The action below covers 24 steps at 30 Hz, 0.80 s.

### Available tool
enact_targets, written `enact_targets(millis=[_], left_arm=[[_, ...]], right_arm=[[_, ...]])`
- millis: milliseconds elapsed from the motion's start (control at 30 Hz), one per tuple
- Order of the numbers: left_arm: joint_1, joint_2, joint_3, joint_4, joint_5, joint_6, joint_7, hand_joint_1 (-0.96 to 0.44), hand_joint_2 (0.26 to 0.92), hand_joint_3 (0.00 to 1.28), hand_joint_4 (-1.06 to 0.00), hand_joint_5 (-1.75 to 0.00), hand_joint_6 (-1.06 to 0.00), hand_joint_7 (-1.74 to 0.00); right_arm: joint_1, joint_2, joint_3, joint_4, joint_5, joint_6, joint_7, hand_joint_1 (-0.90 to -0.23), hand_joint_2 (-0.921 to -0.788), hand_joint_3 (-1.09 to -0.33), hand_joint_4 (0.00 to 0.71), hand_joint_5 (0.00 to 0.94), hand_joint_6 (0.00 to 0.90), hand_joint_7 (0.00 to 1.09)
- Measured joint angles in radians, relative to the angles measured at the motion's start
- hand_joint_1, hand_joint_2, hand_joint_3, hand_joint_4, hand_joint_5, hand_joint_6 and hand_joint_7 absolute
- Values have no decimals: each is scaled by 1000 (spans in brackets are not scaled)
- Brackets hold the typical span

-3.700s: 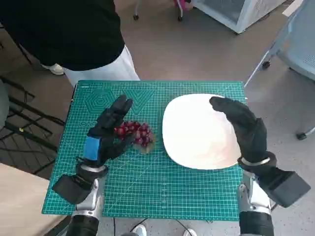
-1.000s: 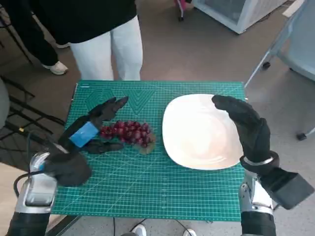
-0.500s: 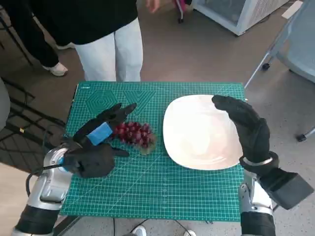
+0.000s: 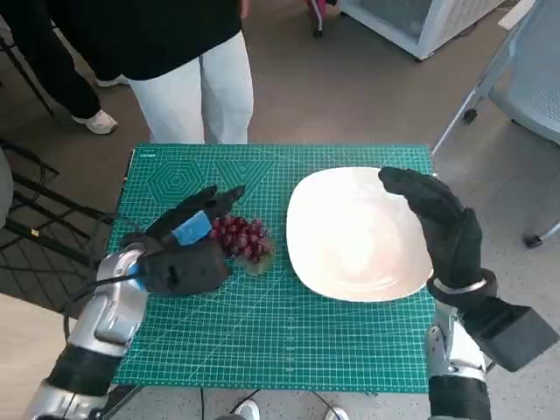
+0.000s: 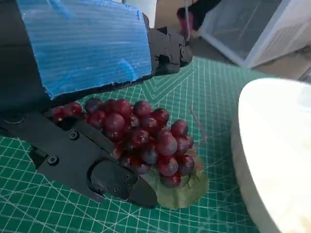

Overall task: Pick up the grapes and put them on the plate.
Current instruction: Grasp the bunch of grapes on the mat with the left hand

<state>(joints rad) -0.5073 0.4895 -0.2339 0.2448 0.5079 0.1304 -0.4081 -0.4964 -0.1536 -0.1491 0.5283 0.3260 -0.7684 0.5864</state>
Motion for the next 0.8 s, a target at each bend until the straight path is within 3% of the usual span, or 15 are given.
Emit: enact_targets(millis=[400,800], left_arm=[[-112,-40,-63,166,28,24,21,-422,687,6,1,1,-135,-8],[-250,-100,-130,447,46,16,56,-412,705,10,1,1,-135,-5]], right_arm=[[0,-1,-1,2,0,0,0,-561,-921,-700,184,1,-1,341],[0,-4,-2,3,2,-1,1,-565,-921,-694,186,1,-1,343]])
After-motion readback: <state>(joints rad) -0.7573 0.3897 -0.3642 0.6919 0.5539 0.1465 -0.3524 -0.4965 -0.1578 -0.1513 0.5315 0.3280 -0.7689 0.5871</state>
